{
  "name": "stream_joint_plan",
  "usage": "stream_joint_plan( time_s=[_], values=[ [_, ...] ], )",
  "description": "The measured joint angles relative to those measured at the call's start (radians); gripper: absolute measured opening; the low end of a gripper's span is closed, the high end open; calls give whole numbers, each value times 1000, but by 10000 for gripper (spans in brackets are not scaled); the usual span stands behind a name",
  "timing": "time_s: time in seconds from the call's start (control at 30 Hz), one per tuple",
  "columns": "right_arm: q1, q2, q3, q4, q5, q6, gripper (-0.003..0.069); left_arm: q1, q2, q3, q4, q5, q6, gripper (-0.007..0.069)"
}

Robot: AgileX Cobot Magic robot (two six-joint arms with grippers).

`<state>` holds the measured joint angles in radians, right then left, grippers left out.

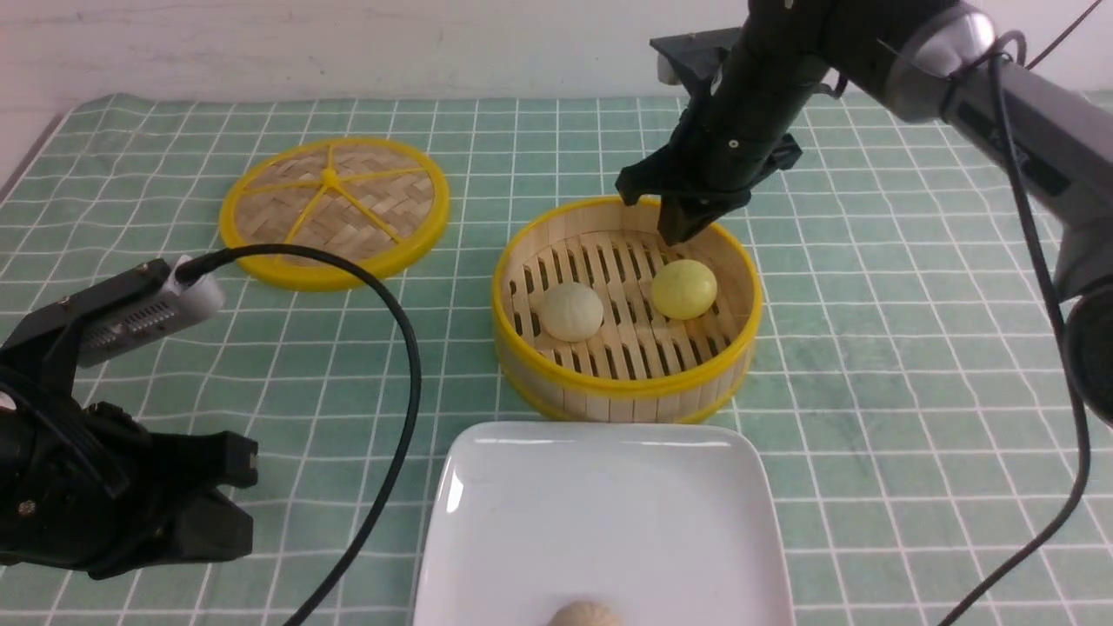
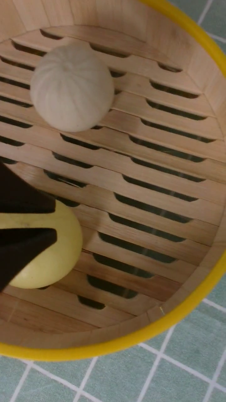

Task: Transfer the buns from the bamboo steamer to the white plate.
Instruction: 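Reach toward a bun in the bamboo steamer with the right gripper, then move the steamed bun from the bamboo steamer onto the white plate with the right gripper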

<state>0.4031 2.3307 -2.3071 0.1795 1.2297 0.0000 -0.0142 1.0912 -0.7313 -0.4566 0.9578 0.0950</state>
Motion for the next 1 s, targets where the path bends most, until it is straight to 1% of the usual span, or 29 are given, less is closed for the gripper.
stream_joint_plan(
  time_s=[0.03,0.13,0.17,0.27,0.3,0.4,0.47,0.57,0.63,0.67,0.7,0.73,0.83,0.93,0.97,1.0],
  values=[
    [0,8,-1,-11,3,13,134,0,0,0,-1,0,0,39],
    [0,34,-2,-51,7,36,243,0,0,0,-1,0,0,44],
    [0,35,-2,-55,7,37,259,0,0,0,-1,0,0,44],
    [0,54,-3,-69,9,42,372,0,0,0,-1,0,0,48],
    [0,60,-4,-69,9,43,393,0,0,0,-1,-1,-1,50],
    [0,81,-5,-67,8,47,410,0,0,0,-1,0,-1,52],
    [0,94,-6,-61,5,46,374,0,0,0,-1,-1,-1,51],
    [0,94,-6,-58,-3,20,196,0,0,0,-1,-1,-1,51],
    [0,66,-5,-51,1,10,52,0,0,0,-1,-1,-2,53],
    [0,49,-4,-43,5,8,27,0,0,0,-1,-1,-2,55],
    [0,23,-1,-32,7,7,13,0,0,0,-1,-1,-2,56],
    [0,17,-1,-31,9,6,13,0,0,0,-1,-1,-3,57],
    [0,-112,14,-1,14,0,12,0,0,0,-1,-1,-3,62],
    [10,-342,137,79,8,0,12,0,0,0,-1,-1,-3,67],
    [10,-342,137,79,8,0,12,0,0,0,-1,-1,-3,68],
    [28,-465,263,102,7,-17,12,0,0,0,-1,-1,-3,68]
  ],
)
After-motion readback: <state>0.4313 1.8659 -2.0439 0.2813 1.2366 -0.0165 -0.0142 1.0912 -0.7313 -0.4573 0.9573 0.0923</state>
